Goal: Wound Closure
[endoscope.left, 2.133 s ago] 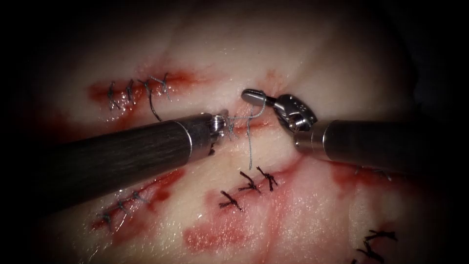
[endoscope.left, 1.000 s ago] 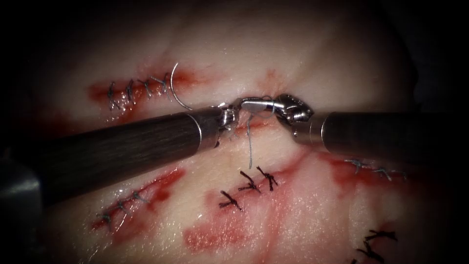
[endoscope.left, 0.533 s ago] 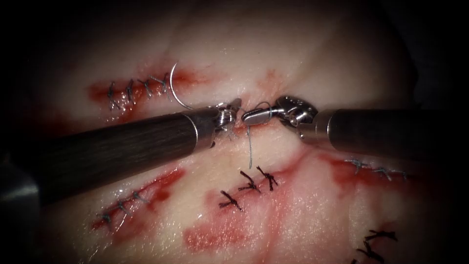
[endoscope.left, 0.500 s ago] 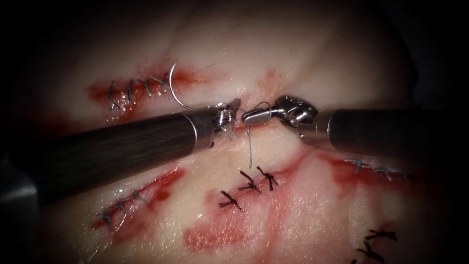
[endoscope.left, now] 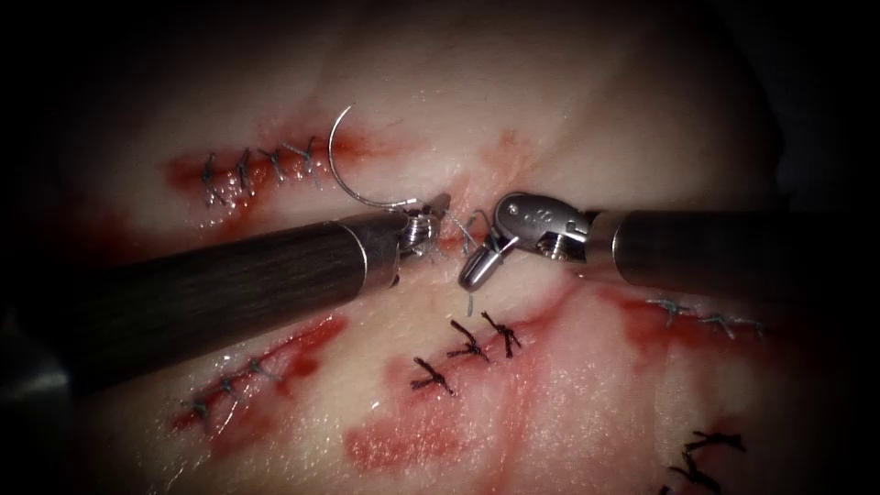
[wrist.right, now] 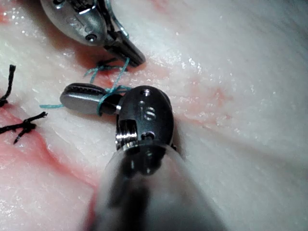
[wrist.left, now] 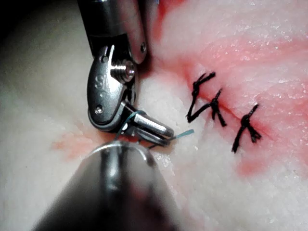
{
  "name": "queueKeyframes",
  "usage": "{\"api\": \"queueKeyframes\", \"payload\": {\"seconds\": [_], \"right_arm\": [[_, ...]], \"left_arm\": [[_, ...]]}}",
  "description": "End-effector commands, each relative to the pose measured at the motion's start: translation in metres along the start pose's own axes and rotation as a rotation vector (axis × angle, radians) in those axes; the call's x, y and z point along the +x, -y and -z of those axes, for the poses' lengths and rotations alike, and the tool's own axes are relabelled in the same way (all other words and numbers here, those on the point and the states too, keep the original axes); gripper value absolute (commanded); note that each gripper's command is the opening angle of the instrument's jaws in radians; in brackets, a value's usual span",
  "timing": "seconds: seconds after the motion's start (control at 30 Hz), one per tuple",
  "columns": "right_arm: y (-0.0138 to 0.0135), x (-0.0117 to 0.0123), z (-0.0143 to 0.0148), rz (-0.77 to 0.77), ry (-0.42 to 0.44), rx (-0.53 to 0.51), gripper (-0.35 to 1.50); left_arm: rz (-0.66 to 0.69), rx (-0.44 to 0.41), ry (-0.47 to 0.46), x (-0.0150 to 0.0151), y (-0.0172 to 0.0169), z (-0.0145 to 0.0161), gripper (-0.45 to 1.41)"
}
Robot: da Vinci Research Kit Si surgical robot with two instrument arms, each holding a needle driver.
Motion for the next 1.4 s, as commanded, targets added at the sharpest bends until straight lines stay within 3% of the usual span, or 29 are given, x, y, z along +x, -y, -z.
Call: {"api": "queueKeyframes", "payload": {"seconds": [0.03,0.07,0.3,0.47,0.53,0.57,0.6,0.63,0.7,0.73,0.8,1.13,1.17,1.2,1.4], "right_arm": [[-0.0012,0.0002,-0.0005,0.014,0.035,0.021,0.86],[-0.0014,0.0003,-0.0007,0.023,0.086,0.046,1.01],[-0.0023,0.0006,-0.0014,0.055,0.224,0.08,1.15],[-0.0033,0.0008,-0.0019,0.103,0.314,0.079,1.15],[-0.0034,0.0008,-0.0021,0.129,0.349,0.087,1.06],[-0.0033,0.0008,-0.0023,0.154,0.378,0.095,0.79],[-0.0033,0.0008,-0.0023,0.154,0.378,0.095,0.79],[-0.0033,0.0008,-0.0023,0.165,0.383,0.097,0.64],[-0.003,0.0008,-0.0024,0.177,0.395,0.107,-0.13],[-0.0029,0.0008,-0.0024,0.181,0.399,0.128,-0.35],[-0.0023,0.0007,-0.0025,0.195,0.407,0.168,-0.35],[-0.0017,0.0007,-0.0024,0.154,0.332,0.191,-0.35],[-0.0018,0.0008,-0.0021,0.14,0.314,0.168,-0.35],[-0.0024,0.0011,-0.0007,0.089,0.205,0.111,-0.35],[-0.0038,0.0004,0.0026,0.023,0.087,-0.065,-0.35]], "left_arm": [[0.0,0.004,0.003,0.0003,0.0006,-0.0008,-0.45],[-0.001,0.004,0.007,0.0001,0.0006,-0.0008,-0.45],[-0.01,-0.001,0.012,0.0,0.0005,-0.0008,-0.45],[0.0,-0.001,0.016,-0.0002,0.0003,-0.0007,-0.45],[0.004,-0.001,0.017,-0.0004,0.0003,-0.0006,-0.45],[0.014,-0.001,0.02,-0.0006,0.0002,-0.0005,-0.45],[0.014,-0.001,0.02,-0.0006,0.0002,-0.0005,-0.45],[0.013,-0.001,0.02,-0.0007,0.0001,-0.0004,-0.45],[0.018,-0.002,0.019,-0.0008,0.0001,-0.0004,-0.45],[0.018,-0.002,0.019,-0.0008,0.0001,-0.0004,-0.45],[0.018,-0.001,0.022,-0.0008,0.0002,-0.0004,-0.45],[0.028,0.003,0.026,-0.0006,-0.0006,-0.0003,-0.45],[0.027,0.005,0.025,-0.0006,-0.0008,-0.0003,-0.45],[0.02,0.009,0.025,-0.0005,-0.002,-0.0001,-0.45],[0.016,0.001,0.031,0.0004,-0.0042,0.001,-0.45]]}}
